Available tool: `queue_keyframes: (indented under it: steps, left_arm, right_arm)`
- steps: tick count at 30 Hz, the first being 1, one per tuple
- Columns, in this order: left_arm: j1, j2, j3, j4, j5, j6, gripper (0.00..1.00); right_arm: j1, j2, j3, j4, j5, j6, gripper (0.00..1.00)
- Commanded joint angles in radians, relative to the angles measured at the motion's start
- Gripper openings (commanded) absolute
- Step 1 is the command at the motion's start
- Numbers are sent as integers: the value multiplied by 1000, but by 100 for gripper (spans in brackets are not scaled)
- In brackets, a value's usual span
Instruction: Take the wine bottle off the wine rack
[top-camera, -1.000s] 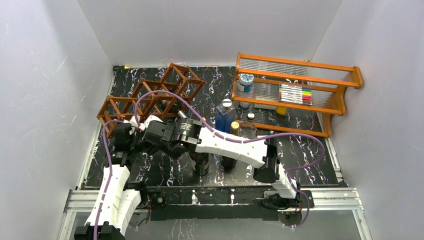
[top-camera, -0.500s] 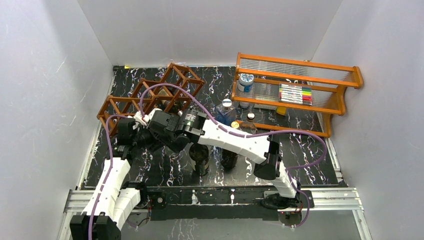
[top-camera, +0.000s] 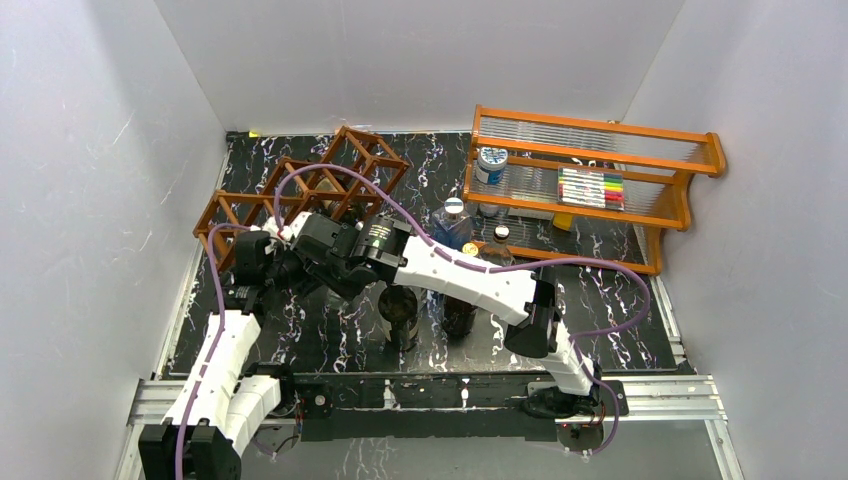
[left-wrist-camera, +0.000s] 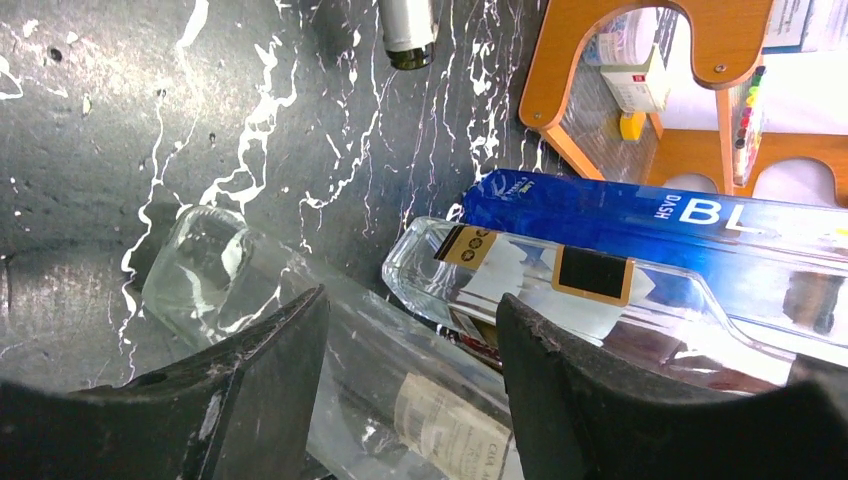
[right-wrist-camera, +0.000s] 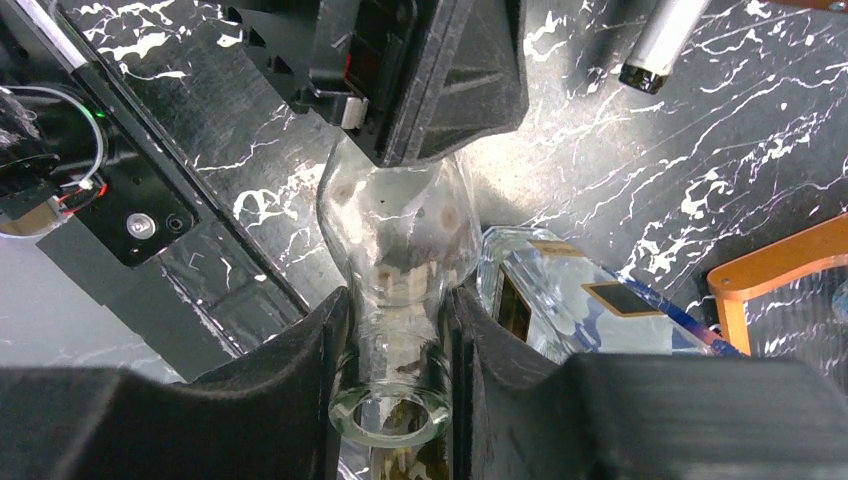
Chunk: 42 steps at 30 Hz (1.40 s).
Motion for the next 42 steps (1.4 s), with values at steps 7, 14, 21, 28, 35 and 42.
queue_keyframes:
  steps: [7, 14, 21, 28, 35, 42]
  left_arm:
    - [-43, 1, 11, -91, 133, 33, 59]
    - [-43, 8, -4, -85, 129, 35, 59]
    - [-43, -3, 13, -96, 75, 36, 61]
    - [-43, -6, 61, -127, -78, 26, 75]
    - [-43, 3, 115, -155, -142, 68, 82]
    - [-43, 57, 85, -149, -113, 85, 83]
  right_arm:
    - [-21, 30, -9, 443, 37, -52, 45]
    - [-23, 30, 3, 429, 19, -56, 53]
    - [-26, 31, -15, 428, 45, -60, 64]
    - [-40, 20, -104, 507, 64, -68, 47]
    - [-52, 54, -93, 541, 57, -104, 17]
    - [-62, 29, -144, 541, 42, -125, 0]
